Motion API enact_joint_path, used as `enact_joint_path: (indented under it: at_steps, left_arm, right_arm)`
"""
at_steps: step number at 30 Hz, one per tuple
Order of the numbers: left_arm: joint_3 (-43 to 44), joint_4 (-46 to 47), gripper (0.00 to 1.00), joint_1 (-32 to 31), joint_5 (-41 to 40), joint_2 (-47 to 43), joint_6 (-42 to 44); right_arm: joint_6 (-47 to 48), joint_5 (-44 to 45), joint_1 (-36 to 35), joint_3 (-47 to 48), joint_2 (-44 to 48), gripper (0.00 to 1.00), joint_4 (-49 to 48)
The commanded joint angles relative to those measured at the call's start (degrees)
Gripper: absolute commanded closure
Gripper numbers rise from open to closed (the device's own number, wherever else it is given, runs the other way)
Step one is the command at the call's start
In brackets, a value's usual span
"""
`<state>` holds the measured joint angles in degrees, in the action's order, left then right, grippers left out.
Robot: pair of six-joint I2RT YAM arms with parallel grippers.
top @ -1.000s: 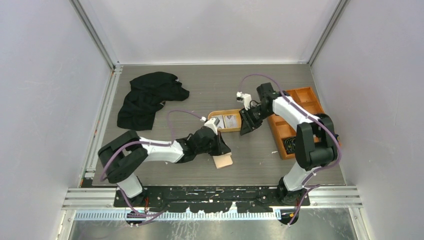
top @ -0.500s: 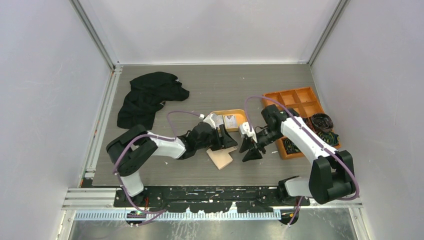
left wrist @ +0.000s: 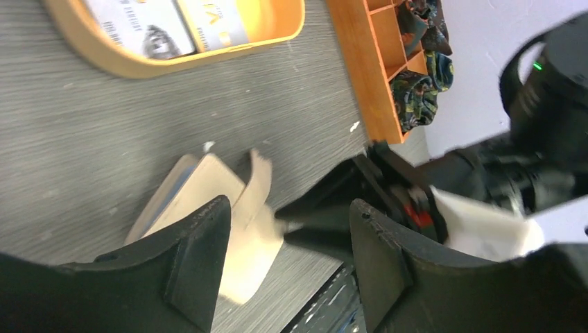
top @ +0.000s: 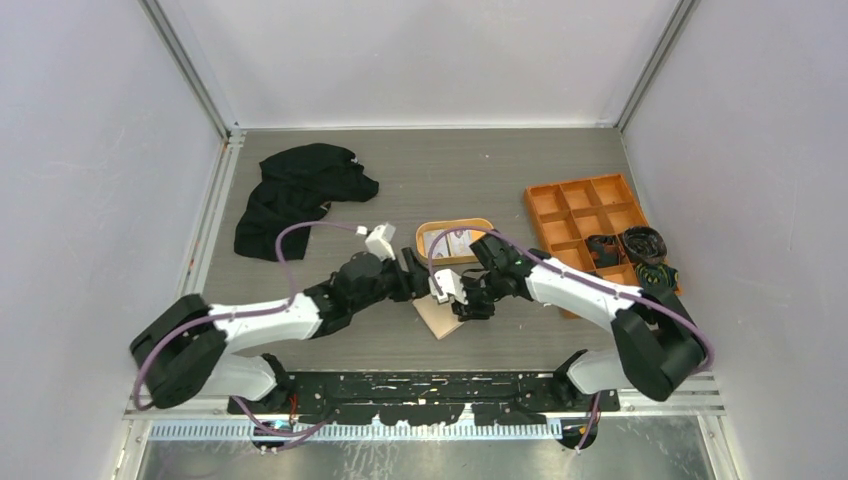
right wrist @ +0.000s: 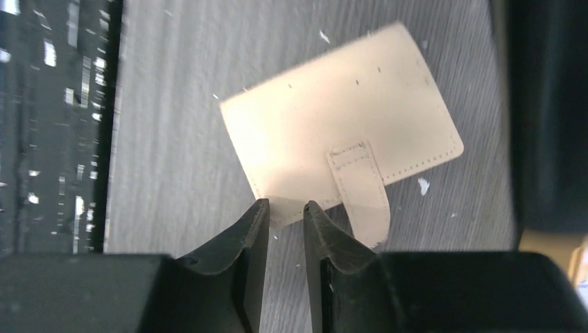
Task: Put the credit cards into the card holder
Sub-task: Close the card holder at the center of the board, then turn over the card holder at the center of the board.
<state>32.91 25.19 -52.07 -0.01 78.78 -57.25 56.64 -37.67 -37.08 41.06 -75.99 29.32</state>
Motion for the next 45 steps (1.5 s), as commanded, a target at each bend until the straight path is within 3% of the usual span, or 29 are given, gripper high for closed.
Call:
enact_joint_path:
  at_steps: [1,6,11,17,26,32,42,45]
  left_arm:
    - [-8.3,-0.6,0.35,0.3,-6.5,-10.6,2.0]
    - [-20.5,6.9,0.23,0.4,-7.3,-16.4,-6.2]
    - [-22.6,8.7,0.21,-0.5,-6.6,-14.1,-11.0]
    - [-22.4,20.7,0.22,-3.6,-9.6,-1.6,-15.2]
    - [-21.3,55.7,0.34,-5.8,-13.0,28.5,-20.4]
    - [-17.2,56.8,0.36,-7.3,-13.5,33.9,-19.0]
    - [-14.0,56.8,0.63,-7.9,-11.5,34.1,-13.7]
    - [-13.1,56.8,0.87,-7.9,-11.0,34.9,-11.6]
  right_arm:
    - [-3.2,8.2,-0.8,3.1,-3.6,0.70,-3.8]
    - [-1.5,10.2,-1.1,4.2,-6.1,0.70,-1.5]
    - [-0.8,10.6,-1.2,5.6,-8.2,0.71,1.3]
    - [-0.9,10.8,-1.2,6.1,-8.7,0.72,2.4]
    - [-1.3,10.5,-1.2,6.7,-8.9,0.73,3.1]
    - [-1.5,10.5,-1.3,7.1,-9.3,0.73,3.6]
    - [-2.8,10.4,-1.4,7.6,-9.5,0.73,3.6]
    - [-3.5,9.7,-1.3,8.0,-9.3,0.73,3.9]
